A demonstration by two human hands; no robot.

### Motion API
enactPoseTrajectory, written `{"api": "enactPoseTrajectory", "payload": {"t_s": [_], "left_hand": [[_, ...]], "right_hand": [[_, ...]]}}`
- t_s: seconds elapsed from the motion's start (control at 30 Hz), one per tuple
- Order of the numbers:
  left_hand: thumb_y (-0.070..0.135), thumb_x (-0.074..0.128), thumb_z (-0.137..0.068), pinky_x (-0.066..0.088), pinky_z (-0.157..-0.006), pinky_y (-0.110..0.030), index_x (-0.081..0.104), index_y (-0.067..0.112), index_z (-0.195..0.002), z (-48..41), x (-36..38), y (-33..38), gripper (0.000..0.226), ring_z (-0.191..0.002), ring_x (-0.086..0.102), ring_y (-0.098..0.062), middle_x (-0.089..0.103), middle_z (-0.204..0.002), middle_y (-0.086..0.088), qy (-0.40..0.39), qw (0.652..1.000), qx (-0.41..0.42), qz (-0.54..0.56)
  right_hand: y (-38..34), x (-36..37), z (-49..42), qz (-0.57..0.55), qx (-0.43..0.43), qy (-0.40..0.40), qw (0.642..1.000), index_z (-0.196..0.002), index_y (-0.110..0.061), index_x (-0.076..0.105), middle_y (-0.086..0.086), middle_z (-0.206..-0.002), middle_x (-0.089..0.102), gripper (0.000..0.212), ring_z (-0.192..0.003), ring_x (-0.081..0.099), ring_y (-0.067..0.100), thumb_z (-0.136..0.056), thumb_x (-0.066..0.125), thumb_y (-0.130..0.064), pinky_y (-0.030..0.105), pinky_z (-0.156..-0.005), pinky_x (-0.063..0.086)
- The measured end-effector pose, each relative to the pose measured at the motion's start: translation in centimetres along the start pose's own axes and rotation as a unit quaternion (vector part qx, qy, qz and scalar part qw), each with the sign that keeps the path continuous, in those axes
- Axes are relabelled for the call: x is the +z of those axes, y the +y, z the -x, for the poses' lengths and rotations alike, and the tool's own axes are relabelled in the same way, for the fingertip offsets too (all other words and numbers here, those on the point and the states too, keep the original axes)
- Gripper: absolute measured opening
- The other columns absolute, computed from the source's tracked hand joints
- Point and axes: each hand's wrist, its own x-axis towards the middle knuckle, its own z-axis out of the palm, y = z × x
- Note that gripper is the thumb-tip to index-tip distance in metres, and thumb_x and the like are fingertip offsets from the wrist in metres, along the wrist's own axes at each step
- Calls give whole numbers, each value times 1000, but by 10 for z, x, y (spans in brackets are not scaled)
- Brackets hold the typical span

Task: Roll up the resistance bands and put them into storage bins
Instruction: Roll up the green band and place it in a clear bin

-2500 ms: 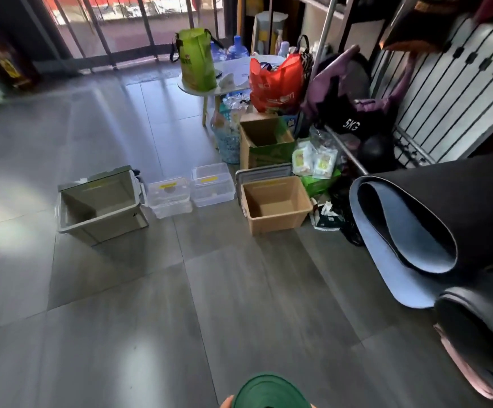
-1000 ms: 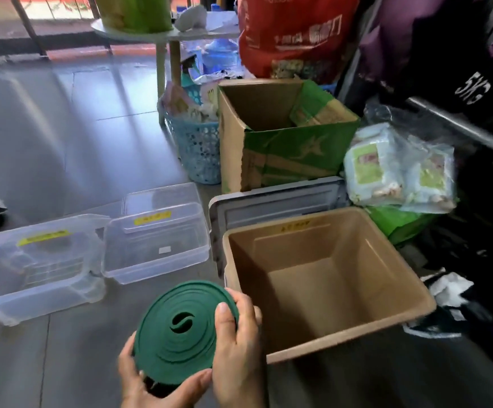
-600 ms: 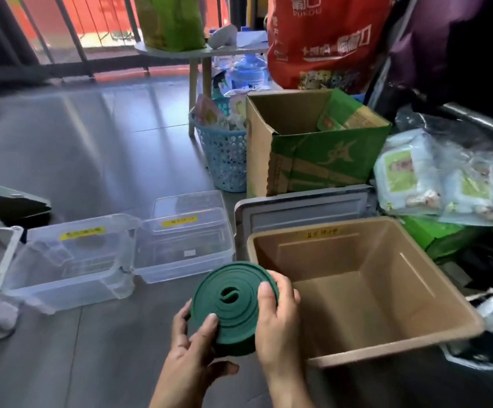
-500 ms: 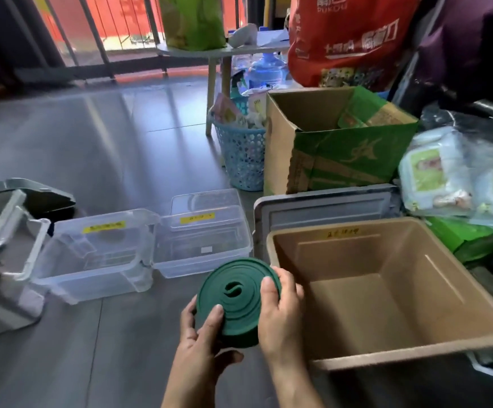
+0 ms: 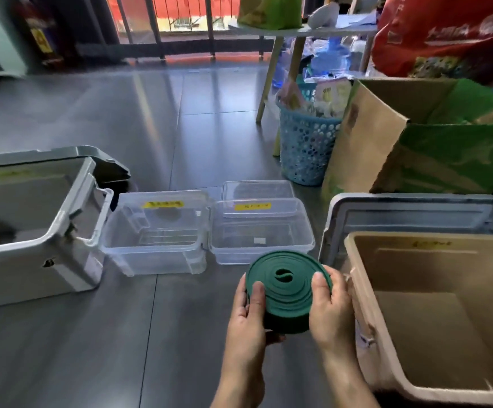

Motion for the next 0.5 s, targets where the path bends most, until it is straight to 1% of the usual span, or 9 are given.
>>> {"api": "enactPoseTrajectory", "payload": {"t_s": [0.07, 0.1, 0.2, 0.23, 0.3, 0.37, 0.4, 0.43, 0.5], "left_hand": [[41, 40, -94, 46, -54, -26, 55, 32, -122, -8, -9, 5, 33, -69, 60, -13, 70, -97, -2, -10, 1000, -12, 7], [40, 39, -95, 46, -56, -27, 54, 33, -124, -12, -13, 6, 33, -70, 59, -14, 69, -98, -3, -10, 1000, -19, 12], [36, 39, -97, 46, -57, -26, 49, 35, -126, -20, -23, 8, 31, -70, 58, -16, 67, -106, -6, 2, 999, -35, 5], [35, 39, -97, 47, -55, -25, 48, 34, -123, -22, -26, 7, 28, -71, 58, -16, 67, -105, -6, 13, 999, -41, 6], [34, 39, -97, 45, -50, -23, 45, 28, -110, -24, -30, 1, 16, -70, 57, -17, 64, -96, -6, 32, 998, -54, 19], [33, 38, -97, 44, -45, -21, 43, 22, -99, -26, -36, -9, 12, -68, 56, -19, 62, -91, -8, 42, 997, -68, 25], [32, 38, -97, 44, -44, -21, 42, 20, -98, -28, -38, -14, 12, -68, 56, -20, 62, -91, -10, 40, 996, -74, 27], [31, 38, -97, 44, -44, -21, 43, 20, -98, -29, -40, -19, 12, -68, 56, -21, 63, -92, -12, 36, 996, -78, 34], [30, 44, -94, 46, -47, -21, 45, 22, -104, -34, -43, -24, 13, -70, 58, -20, 65, -97, -12, 18, 994, -84, 62]], "right_hand": [[2, 10, -4, -3, 18, -1, 1000, -117, -3, 54, 19, -112, 57, 29, -106, 51, 30, -96, 44, -19, 26, -84, 34], [3, 14, -5, -7, 26, -1, 1000, -118, -2, 53, 19, -113, 56, 28, -107, 51, 29, -96, 43, -15, 26, -84, 34], [4, 24, -2, -10, 35, 0, 999, -119, -3, 53, 17, -113, 55, 28, -102, 50, 24, -96, 42, -14, 24, -83, 33], [5, 27, 1, -5, 35, -1, 999, -118, -4, 53, 16, -112, 55, 27, -102, 50, 24, -95, 42, -14, 25, -83, 34], [10, 33, 6, 7, 29, -6, 1000, -115, -7, 54, 16, -110, 56, 25, -103, 52, 28, -96, 43, -19, 29, -85, 37], [13, 38, 10, 23, 21, -11, 999, -113, -9, 55, 12, -105, 56, 37, -103, 52, 29, -89, 41, -34, 32, -87, 39], [14, 40, 11, 30, 12, -11, 999, -111, -12, 55, 11, -104, 57, 41, -102, 52, 28, -82, 38, -38, 35, -89, 41], [14, 41, 11, 37, 8, -11, 999, -109, -16, 54, 11, -104, 58, 41, -102, 53, 28, -79, 37, -38, 38, -91, 42], [12, 43, 6, 57, 8, -18, 998, -108, -18, 53, 13, -106, 58, 35, -102, 53, 29, -82, 40, -36, 40, -91, 42]]}}
